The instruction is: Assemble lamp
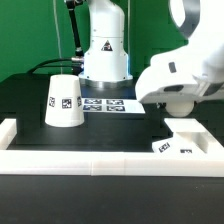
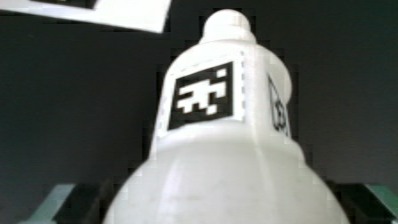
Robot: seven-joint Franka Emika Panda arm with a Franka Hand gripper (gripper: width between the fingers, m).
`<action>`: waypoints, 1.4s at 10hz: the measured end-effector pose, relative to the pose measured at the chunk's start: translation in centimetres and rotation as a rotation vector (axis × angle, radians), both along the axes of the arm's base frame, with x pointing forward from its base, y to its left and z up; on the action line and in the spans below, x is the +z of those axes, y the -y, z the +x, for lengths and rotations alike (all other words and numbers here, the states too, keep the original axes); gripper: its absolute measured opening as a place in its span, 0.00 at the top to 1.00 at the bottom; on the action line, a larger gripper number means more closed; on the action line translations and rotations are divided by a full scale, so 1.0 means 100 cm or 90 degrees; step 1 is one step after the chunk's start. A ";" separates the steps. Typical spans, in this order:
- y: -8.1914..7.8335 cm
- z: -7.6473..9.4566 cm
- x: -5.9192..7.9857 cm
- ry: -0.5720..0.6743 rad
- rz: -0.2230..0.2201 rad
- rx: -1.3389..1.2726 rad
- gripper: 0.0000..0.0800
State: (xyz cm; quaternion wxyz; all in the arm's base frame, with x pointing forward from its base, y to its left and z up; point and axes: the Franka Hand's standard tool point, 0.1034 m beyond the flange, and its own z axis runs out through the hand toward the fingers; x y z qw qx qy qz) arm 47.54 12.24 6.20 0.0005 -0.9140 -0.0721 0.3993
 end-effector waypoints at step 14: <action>0.034 0.076 0.062 0.492 0.073 -0.013 0.28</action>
Offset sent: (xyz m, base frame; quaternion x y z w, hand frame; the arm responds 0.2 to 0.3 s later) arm 0.0000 0.0000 0.0000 0.0000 0.0000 0.0000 1.0000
